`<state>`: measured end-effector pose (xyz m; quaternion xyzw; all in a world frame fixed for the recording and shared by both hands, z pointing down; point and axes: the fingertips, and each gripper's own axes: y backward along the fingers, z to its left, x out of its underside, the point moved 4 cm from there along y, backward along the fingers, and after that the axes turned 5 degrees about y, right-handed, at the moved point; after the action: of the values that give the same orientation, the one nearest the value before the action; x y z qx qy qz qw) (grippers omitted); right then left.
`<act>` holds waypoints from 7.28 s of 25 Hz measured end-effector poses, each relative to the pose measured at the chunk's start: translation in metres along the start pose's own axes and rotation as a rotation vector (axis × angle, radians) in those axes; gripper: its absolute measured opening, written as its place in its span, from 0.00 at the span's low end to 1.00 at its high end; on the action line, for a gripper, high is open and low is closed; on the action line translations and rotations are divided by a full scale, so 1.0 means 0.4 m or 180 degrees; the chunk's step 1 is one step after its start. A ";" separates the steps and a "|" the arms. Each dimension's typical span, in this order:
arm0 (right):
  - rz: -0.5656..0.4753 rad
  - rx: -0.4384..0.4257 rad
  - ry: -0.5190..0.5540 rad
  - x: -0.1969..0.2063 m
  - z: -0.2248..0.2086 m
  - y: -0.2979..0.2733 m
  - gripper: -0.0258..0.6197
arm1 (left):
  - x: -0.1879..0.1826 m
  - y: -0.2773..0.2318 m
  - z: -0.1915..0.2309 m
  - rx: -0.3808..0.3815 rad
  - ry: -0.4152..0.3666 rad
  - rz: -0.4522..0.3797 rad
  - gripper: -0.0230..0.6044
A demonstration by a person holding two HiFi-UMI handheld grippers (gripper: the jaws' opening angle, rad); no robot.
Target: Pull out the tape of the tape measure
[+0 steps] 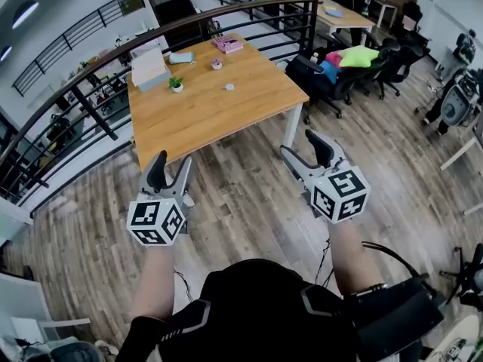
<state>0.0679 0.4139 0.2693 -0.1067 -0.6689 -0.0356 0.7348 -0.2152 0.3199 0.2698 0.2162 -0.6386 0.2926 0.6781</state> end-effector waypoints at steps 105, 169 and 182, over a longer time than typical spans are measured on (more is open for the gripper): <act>0.1785 -0.2771 0.0947 0.812 -0.517 -1.794 0.52 | 0.512 -1.306 0.675 -0.1149 0.1213 0.1314 0.44; 0.0741 -0.2520 0.1101 0.051 -0.330 -1.476 0.38 | 0.017 -1.249 0.539 0.1186 0.1213 0.0508 0.33; 0.0572 -0.2794 0.1315 0.011 -0.299 -1.448 0.38 | 0.010 -1.270 0.510 0.1499 0.1686 0.0730 0.26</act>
<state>0.0721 -0.1748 0.3269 -0.4542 -0.4193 -0.2710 0.7379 -0.0239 -0.1893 0.3331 0.2102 -0.3762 0.5514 0.7143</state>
